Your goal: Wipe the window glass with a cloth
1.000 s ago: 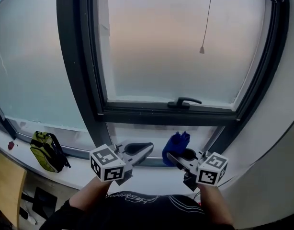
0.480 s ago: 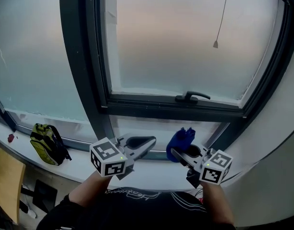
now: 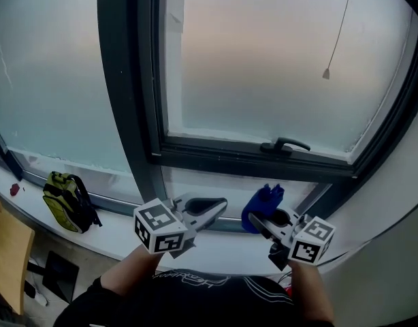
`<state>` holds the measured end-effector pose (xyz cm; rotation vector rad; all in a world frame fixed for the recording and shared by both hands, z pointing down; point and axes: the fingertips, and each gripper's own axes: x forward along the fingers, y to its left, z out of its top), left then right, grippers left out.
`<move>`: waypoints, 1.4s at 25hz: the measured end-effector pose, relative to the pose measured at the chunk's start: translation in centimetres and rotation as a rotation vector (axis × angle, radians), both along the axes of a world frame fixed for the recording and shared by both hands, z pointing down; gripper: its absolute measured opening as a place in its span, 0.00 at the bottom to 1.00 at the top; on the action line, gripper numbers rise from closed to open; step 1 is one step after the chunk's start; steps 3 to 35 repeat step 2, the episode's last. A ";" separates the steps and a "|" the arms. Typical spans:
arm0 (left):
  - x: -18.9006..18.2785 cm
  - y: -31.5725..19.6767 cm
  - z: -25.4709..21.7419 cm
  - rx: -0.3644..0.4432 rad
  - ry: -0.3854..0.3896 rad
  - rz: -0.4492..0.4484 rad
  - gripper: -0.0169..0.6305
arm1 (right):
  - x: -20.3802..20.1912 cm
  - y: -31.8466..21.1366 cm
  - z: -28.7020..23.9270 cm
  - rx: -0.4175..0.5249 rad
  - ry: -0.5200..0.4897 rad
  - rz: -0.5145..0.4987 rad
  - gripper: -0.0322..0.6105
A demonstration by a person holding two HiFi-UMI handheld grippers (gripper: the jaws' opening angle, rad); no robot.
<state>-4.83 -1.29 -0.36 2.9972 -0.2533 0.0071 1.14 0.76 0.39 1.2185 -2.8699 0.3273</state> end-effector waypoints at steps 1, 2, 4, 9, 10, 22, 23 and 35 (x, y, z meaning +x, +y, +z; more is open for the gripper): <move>-0.1 -0.3 -0.1 0.005 0.002 0.000 0.03 | 0.0 -0.3 -0.1 0.005 -0.002 0.000 0.19; -0.2 -0.6 -0.2 0.009 0.003 -0.001 0.03 | -0.1 -0.6 -0.3 0.011 -0.003 0.001 0.19; -0.2 -0.6 -0.2 0.009 0.003 -0.001 0.03 | -0.1 -0.6 -0.3 0.011 -0.003 0.001 0.19; -0.2 -0.6 -0.2 0.009 0.003 -0.001 0.03 | -0.1 -0.6 -0.3 0.011 -0.003 0.001 0.19; -0.2 -0.6 -0.2 0.009 0.003 -0.001 0.03 | -0.1 -0.6 -0.3 0.011 -0.003 0.001 0.19; -0.2 -0.6 -0.2 0.009 0.003 -0.001 0.03 | -0.1 -0.6 -0.3 0.011 -0.003 0.001 0.19; -0.2 -0.6 -0.2 0.009 0.003 -0.001 0.03 | -0.1 -0.6 -0.3 0.011 -0.003 0.001 0.19; -0.2 -0.6 -0.2 0.009 0.003 -0.001 0.03 | -0.1 -0.6 -0.3 0.011 -0.003 0.001 0.19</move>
